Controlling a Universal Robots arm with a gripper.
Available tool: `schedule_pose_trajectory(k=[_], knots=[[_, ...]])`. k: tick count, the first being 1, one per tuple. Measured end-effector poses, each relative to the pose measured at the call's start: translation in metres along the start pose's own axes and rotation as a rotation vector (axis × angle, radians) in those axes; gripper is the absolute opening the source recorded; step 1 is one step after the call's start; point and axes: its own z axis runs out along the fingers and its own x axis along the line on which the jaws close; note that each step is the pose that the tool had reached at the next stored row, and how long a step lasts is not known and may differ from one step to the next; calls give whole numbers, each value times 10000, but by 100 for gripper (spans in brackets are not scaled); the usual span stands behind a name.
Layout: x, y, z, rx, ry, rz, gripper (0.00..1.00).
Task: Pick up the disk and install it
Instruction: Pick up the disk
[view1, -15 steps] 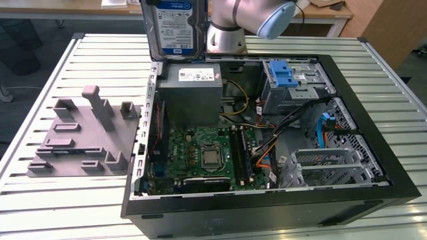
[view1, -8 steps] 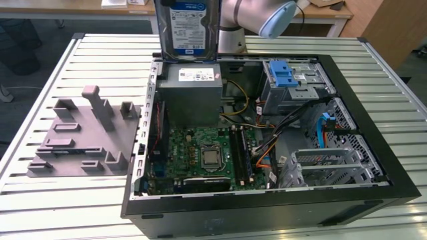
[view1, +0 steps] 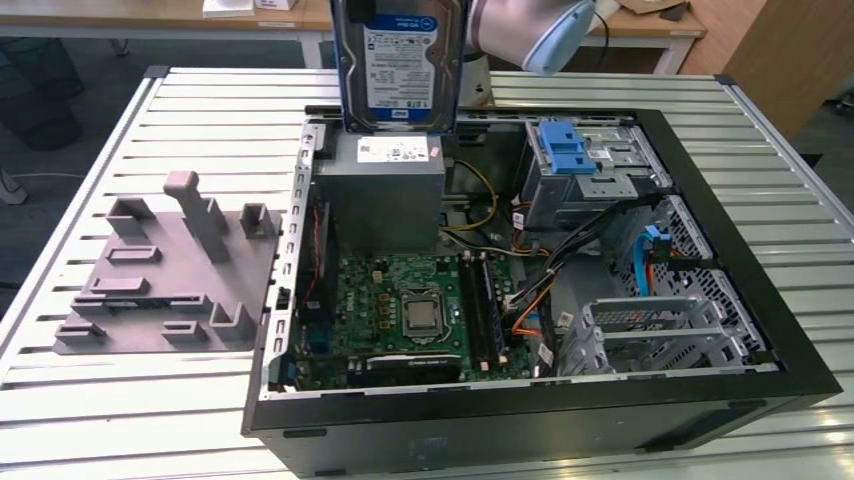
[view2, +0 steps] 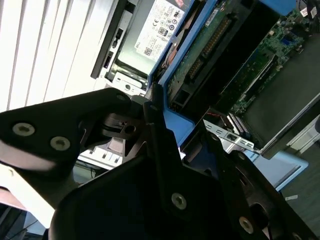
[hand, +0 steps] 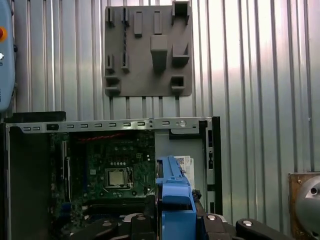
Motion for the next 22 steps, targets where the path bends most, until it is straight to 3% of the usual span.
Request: schedule_pose_trajectory(k=[12, 17, 19, 22], knots=[[365, -19, 18, 3, 31, 0, 36], [473, -36, 25, 5, 65, 0, 36], [488, -87, 29, 7, 68, 0, 36], [493, -214, 32, 6, 71, 0, 36]])
